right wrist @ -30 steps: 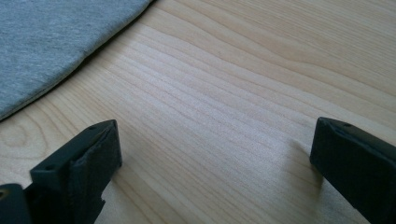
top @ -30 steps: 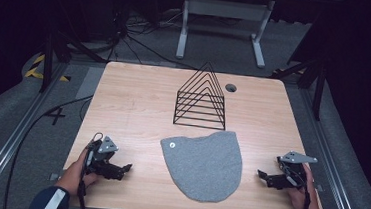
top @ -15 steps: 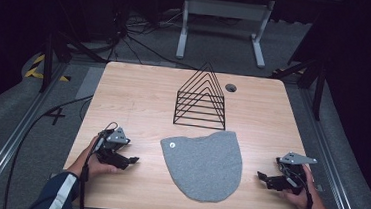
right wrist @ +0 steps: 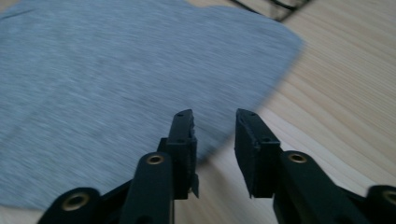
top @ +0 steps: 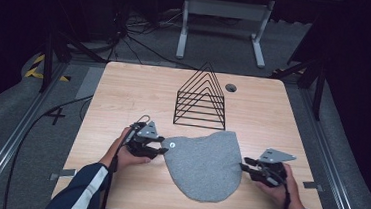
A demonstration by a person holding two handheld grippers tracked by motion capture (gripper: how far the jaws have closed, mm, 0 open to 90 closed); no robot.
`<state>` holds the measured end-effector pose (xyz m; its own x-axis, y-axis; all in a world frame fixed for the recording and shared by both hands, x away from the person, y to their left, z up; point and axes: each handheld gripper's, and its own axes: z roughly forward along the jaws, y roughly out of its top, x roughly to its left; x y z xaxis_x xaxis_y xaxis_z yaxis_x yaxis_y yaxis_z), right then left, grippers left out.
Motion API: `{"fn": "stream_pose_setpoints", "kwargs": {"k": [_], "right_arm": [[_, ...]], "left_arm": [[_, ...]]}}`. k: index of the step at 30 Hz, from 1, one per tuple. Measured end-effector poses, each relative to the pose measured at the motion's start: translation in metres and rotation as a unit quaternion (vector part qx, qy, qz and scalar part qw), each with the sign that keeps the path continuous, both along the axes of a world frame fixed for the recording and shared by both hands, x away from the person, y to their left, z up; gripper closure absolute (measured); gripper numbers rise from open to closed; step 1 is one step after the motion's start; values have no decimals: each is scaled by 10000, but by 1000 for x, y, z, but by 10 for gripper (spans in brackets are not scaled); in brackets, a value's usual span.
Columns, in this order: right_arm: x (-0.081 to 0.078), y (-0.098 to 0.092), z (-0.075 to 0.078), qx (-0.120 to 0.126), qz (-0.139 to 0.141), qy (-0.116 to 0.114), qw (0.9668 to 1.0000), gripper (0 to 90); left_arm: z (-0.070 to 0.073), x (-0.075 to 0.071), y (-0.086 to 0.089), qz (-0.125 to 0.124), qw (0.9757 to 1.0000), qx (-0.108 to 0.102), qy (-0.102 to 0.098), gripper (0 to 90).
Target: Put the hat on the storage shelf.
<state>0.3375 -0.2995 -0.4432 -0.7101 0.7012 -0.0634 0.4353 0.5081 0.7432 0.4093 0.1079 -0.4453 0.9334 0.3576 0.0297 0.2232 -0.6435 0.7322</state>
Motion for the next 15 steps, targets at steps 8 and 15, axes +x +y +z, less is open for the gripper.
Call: {"fn": "stream_pose_setpoints", "kwargs": {"k": [8, 15], "right_arm": [[1, 58, -13, 80, 353, -44, 9993, 812], [0, 62, -21, -80, 433, -1, 9990, 821]], "left_arm": [[-16, -6, -32, -259, 9981, 531, 191, 638], [-16, -24, -28, -102, 9982, 503, 324, 638]]}}
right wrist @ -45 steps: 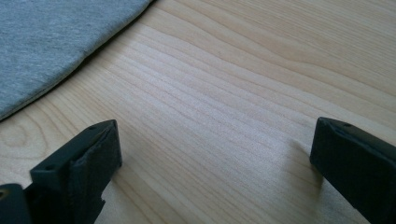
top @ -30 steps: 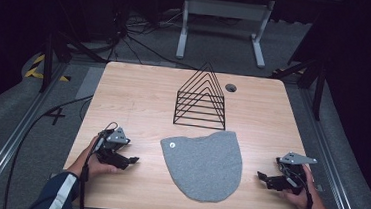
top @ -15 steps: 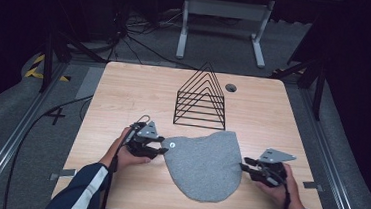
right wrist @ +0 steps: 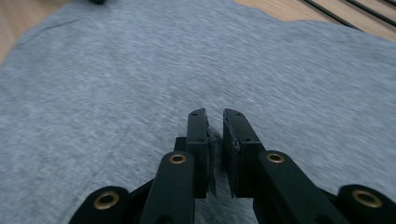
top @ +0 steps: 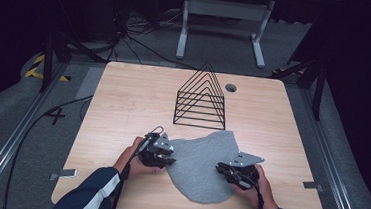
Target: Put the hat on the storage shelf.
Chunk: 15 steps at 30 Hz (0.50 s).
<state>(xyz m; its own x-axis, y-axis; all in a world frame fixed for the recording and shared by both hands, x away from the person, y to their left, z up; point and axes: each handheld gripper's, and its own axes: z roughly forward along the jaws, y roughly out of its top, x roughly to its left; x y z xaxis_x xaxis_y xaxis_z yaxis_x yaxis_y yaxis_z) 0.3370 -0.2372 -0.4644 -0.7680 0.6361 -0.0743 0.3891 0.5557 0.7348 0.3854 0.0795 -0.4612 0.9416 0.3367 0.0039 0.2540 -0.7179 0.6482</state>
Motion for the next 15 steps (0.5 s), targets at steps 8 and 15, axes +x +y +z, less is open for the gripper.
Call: {"fn": "stream_pose_setpoints", "kwargs": {"k": [8, 15], "right_arm": [[8, -3, 1, -166, -60, -82, 9998, 851], [27, 6, 1, -298, -58, -221, 9993, 895]], "left_arm": [[0, -43, -7, -368, 9993, 11, 74, 639], [0, -69, -26, -683, 9976, 0, 135, 643]]}}
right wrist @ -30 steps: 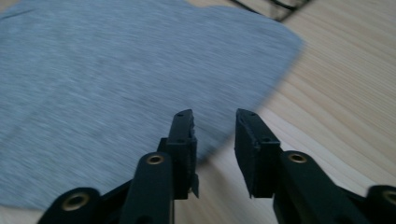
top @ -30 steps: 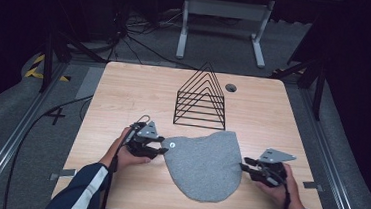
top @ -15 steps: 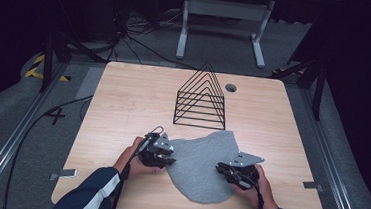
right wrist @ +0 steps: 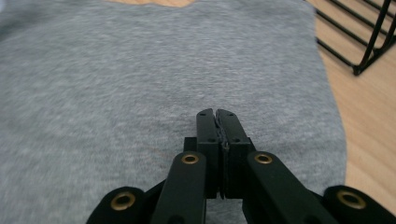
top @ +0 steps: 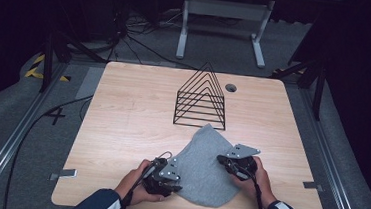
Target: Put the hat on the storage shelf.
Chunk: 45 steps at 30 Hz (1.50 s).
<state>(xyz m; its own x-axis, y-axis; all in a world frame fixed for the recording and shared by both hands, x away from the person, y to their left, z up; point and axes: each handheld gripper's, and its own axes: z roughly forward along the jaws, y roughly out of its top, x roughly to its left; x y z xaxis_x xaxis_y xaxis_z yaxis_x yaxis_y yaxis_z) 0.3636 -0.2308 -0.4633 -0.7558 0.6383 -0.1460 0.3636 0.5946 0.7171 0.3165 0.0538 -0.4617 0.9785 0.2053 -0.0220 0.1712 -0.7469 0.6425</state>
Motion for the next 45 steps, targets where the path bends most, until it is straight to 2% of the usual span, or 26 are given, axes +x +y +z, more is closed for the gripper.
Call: {"fn": "stream_pose_setpoints", "kwargs": {"k": [8, 10, 11, 14, 16, 17, 19, 21, 22, 24, 27, 28, 29, 30, 33, 37, 41, 45], "right_arm": [[27, 28, 1, -152, 179, -32, 9997, 897], [29, 30, 2, -177, 188, -16, 9997, 896], [32, 34, 2, -204, 210, -26, 9996, 896], [37, 40, 2, -152, 267, 4, 9995, 895], [38, 43, 1, -153, 263, -61, 9995, 893], [38, 44, 1, -193, 266, -95, 9994, 888], [37, 45, 1, -259, 248, -164, 9992, 872], [35, 42, 4, -209, 202, -211, 9994, 858], [34, 39, 6, -152, 177, -261, 9994, 851], [30, 33, 13, 30, 173, -215, 9996, 850], [15, 27, 20, 122, 353, -207, 9991, 847], [15, 27, 20, 122, 353, -207, 9991, 847], [9, 26, 22, 123, 440, -169, 9988, 847], [0, 24, 23, 160, 554, -118, 9983, 849], [-18, 21, 23, 275, 764, 39, 9967, 852], [-40, 24, 22, 311, 1061, 174, 9937, 855], [-56, 35, 18, 267, 1356, 299, 9899, 855], [-63, 44, 12, 154, 1569, 419, 9866, 854]], "left_arm": [[-2, -10, -18, -133, 9997, -168, 69, 645], [-3, -10, -23, -208, 9996, -185, 8, 645], [-3, -10, -25, -232, 9995, -196, 42, 645], [-3, -9, -33, -329, 9993, -194, -14, 646], [-4, -10, -35, -312, 9992, -258, 5, 646], [-3, -10, -36, -299, 9993, -229, -53, 645], [-2, -10, -36, -328, 9993, -177, -38, 639], [0, -11, -35, -362, 9991, -233, 27, 578], [1, -10, -34, -383, 9989, -250, -47, 556], [7, -8, -29, -369, 9989, -256, -138, 522], [21, 3, -13, -26, 9979, -570, -296, 490], [21, 3, -13, -26, 9979, -570, -296, 481], [25, 9, -4, 220, 9969, -683, -319, 481], [27, 15, 1, 356, 9960, -721, -398, 475], [30, 33, 15, 640, 9936, -751, -557, 467], [27, 59, 25, 990, 9907, -835, -427, 460], [22, 79, 22, 1067, 9902, -794, -422, 460], [17, 93, 9, 1022, 9919, -573, -488, 464]]}}
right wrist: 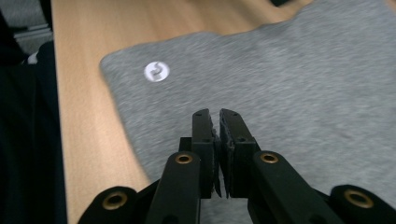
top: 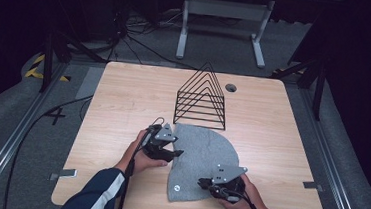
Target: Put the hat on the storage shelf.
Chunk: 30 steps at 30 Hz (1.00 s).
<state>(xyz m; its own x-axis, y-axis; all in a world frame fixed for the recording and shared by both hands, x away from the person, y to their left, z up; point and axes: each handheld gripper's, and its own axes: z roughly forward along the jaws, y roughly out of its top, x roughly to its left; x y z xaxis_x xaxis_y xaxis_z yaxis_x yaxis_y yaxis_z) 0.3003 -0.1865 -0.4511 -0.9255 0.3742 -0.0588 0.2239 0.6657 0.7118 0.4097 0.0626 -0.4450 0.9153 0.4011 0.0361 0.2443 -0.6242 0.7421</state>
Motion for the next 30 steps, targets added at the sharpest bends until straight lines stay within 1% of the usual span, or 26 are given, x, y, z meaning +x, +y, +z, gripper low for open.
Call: {"fn": "stream_pose_setpoints", "kwargs": {"k": [1, 2, 3, 4, 5, 6, 7, 8, 10, 11, 12, 14, 15, 17, 18, 20, 24, 26, 27, 28, 29, 30], "right_arm": [[0, 1, -2, -48, 35, -9, 10000, 854], [0, 2, -3, -60, 72, 63, 9999, 854], [0, 2, -4, -71, 74, 157, 9998, 854], [1, 2, -6, -70, 116, 259, 9996, 856], [2, 2, -7, -115, 131, 275, 9995, 859], [3, 2, -9, -135, 121, 288, 9994, 861], [4, 1, -9, -105, 108, 331, 9993, 862], [4, 0, -9, -122, 105, 331, 9993, 863], [5, -1, -8, -139, 79, 350, 9993, 863], [6, -2, -8, -125, 83, 370, 9992, 863], [7, -3, -8, -120, 88, 404, 9991, 862], [7, -5, -8, -152, 68, 377, 9991, 859], [7, -6, -7, -165, 64, 378, 9991, 858], [7, -9, -7, -207, 37, 361, 9991, 859], [8, -11, -6, -219, 17, 359, 9991, 859], [9, -15, -6, -247, -80, 364, 9990, 859], [13, -27, -4, -318, -269, 313, 9986, 855], [16, -34, -3, -378, -433, 262, 9980, 853], [18, -37, -3, -401, -491, 240, 9977, 853], [20, -41, -3, -417, -599, 196, 9971, 853], [22, -45, -3, -418, -696, 207, 9965, 853], [24, -47, -3, -425, -738, 210, 9961, 852]], "left_arm": [[-1, 3, -4, -13, 10000, 4, 0, 464], [-1, 5, -7, 5, 9999, 77, -70, 464], [-1, 6, -11, 53, 9995, 167, -260, 464], [-2, 8, -14, 92, 9988, 268, -403, 468], [-3, 10, -17, 47, 9984, 345, -446, 472], [-5, 14, -19, 28, 9987, 364, -364, 472], [-7, 16, -21, 88, 9987, 403, -291, 467], [-9, 19, -22, 89, 9988, 381, -297, 467], [-12, 22, -25, 132, 9982, 514, -261, 470], [-14, 23, -27, 159, 9972, 676, -294, 471], [-15, 22, -27, 195, 9968, 710, -315, 472], [-15, 22, -26, 203, 9969, 710, -283, 478], [-14, 21, -25, 188, 9967, 750, -261, 479], [-14, 19, -23, 175, 9967, 775, -159, 489], [-14, 17, -21, 173, 9967, 776, -153, 493], [-13, 12, -19, 136, 9961, 862, -154, 503], [-11, -2, -15, 24, 9956, 940, -27, 519], [-11, -10, -13, -65, 9960, 891, 52, 521], [-12, -15, -11, -97, 9961, 859, 159, 522], [-12, -20, -11, -136, 9965, 804, 206, 522], [-13, -24, -11, -147, 9966, 772, 266, 523], [-14, -32, -11, -229, 9963, 715, 412, 523]]}}
